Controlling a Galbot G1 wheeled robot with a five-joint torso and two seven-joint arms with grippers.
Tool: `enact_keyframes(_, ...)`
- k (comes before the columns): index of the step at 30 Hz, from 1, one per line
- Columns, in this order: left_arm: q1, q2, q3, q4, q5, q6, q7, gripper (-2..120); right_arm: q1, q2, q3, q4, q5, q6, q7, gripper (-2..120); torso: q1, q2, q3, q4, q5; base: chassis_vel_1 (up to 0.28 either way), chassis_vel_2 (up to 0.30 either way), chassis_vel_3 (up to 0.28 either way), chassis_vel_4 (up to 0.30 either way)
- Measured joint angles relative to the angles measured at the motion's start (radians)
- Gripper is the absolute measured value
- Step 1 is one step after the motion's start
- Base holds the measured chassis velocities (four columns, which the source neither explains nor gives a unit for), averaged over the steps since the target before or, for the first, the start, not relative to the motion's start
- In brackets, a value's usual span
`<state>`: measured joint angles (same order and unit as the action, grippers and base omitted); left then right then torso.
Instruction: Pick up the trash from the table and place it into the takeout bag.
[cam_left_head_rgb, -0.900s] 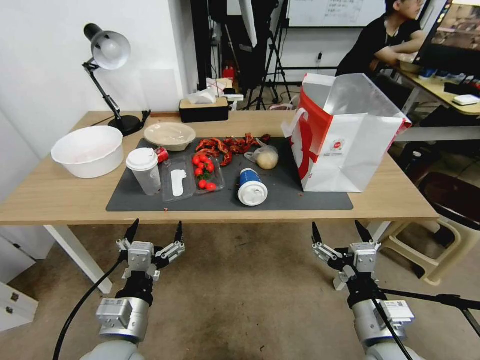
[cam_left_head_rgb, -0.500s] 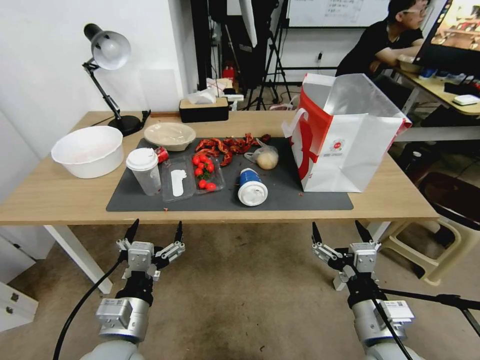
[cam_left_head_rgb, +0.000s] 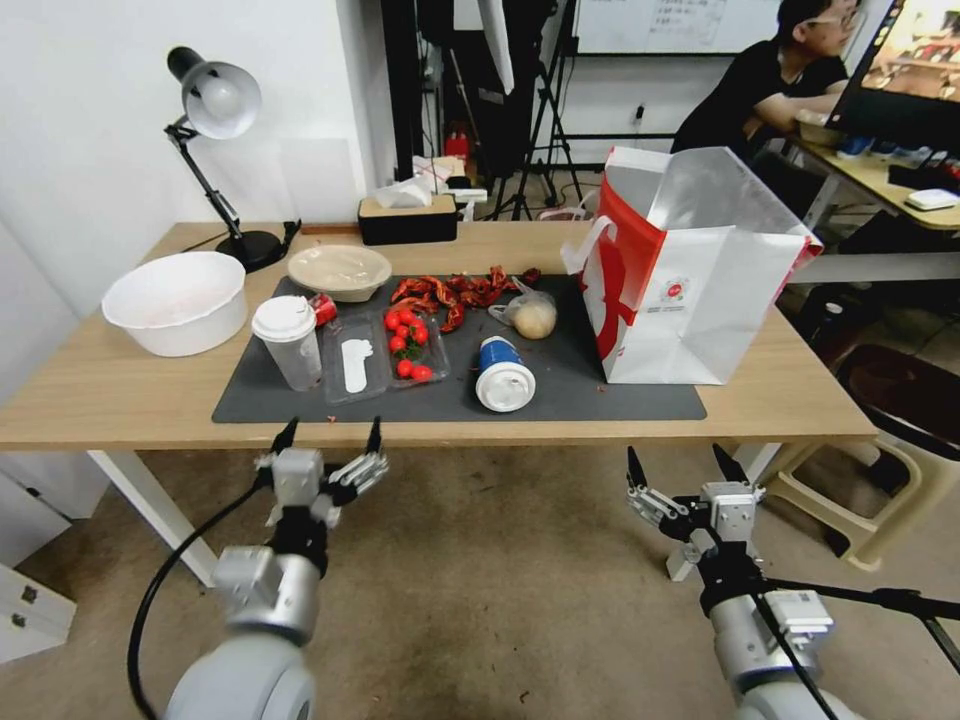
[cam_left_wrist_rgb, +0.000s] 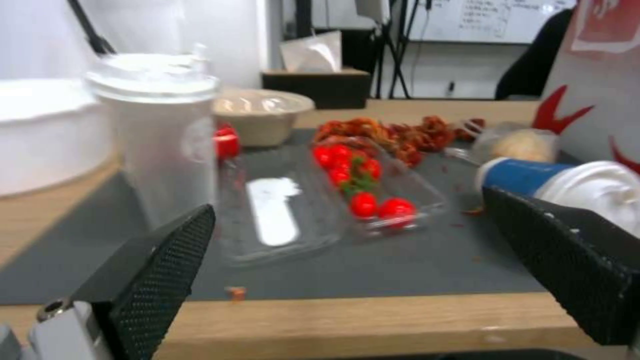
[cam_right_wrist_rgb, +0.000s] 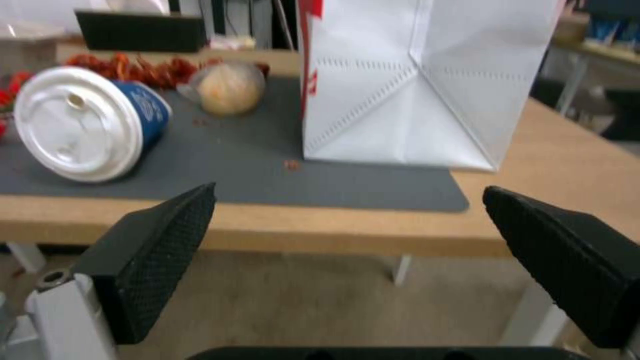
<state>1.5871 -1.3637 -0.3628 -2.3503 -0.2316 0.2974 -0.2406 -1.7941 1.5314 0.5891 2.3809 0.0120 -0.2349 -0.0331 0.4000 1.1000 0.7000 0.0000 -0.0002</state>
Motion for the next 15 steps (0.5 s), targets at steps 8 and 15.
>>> enact_keyframes(8,-0.058,0.044,0.053,-0.011,-0.079,0.073,-0.074,100,0.014,0.018,0.027,0.025,0.003,-0.098,-0.040,100,0.000,0.000,0.000,0.0002,0.0002,0.000,0.000,0.000,0.000)
enact_keyframes(15,-0.048,0.044,0.050,-0.014,-0.075,0.071,-0.073,100,0.015,0.018,0.027,0.025,-0.003,-0.098,-0.043,100,0.000,0.000,0.000,0.0001,0.0002,0.000,0.000,0.000,0.000)
